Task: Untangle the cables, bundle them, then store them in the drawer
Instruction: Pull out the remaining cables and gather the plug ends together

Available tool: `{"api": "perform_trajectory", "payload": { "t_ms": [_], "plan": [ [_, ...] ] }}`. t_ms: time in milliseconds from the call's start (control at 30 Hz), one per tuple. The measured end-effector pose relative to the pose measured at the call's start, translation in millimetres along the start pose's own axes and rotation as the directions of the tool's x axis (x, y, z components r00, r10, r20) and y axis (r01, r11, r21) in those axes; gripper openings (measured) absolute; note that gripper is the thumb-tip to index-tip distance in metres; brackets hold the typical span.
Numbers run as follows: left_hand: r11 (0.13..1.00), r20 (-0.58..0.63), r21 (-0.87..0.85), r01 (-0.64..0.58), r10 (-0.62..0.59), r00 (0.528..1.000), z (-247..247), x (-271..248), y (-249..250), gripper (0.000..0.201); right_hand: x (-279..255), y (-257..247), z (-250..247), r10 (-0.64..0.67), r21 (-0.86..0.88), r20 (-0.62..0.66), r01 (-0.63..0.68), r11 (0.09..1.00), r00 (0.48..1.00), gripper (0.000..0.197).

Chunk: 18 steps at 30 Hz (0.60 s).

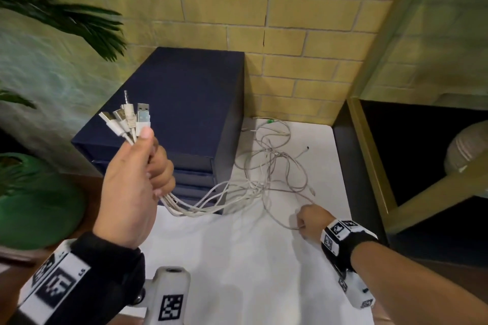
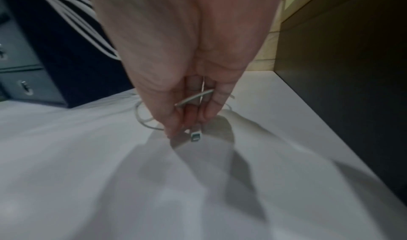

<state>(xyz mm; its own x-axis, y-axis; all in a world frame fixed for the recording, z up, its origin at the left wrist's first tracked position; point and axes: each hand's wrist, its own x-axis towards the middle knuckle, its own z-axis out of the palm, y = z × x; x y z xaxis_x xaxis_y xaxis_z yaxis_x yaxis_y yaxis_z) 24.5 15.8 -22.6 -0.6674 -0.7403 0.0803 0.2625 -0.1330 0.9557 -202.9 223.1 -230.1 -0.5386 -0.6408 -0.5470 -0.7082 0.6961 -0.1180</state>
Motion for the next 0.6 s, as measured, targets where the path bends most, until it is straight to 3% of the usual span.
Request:
{"api": "perform_trajectory", "payload": {
  "t_ms": [200,367,500,600],
  "plan": [
    [0.994,-0.04,-0.085,-0.074,0.071,0.997,-4.5,17.2,14.7,0.038,-31.9,6.5,13.3,-0.181,-0.04,0.135,0.188,0.981,0.974,0.03],
    [0.988,-0.028,-0.121,-0.092,0.089,0.996,-8.2,25.0,22.9,0.037,-49.3,9.9,8.6,-0.177,-0.064,0.257,0.199,0.978,0.95,0.032],
    [0.99,-0.029,-0.116,-0.083,0.08,0.996,-6.7,22.2,20.7,0.037,-47.7,0.8,-9.6,-0.189,0.009,0.094,0.189,0.982,0.978,0.023],
    [0.992,-0.022,-0.097,-0.081,0.079,0.997,-5.6,20.5,17.9,0.038,-31.3,-7.7,-25.5,-0.219,-0.018,0.006,0.219,0.976,0.976,0.032]
  ]
}}
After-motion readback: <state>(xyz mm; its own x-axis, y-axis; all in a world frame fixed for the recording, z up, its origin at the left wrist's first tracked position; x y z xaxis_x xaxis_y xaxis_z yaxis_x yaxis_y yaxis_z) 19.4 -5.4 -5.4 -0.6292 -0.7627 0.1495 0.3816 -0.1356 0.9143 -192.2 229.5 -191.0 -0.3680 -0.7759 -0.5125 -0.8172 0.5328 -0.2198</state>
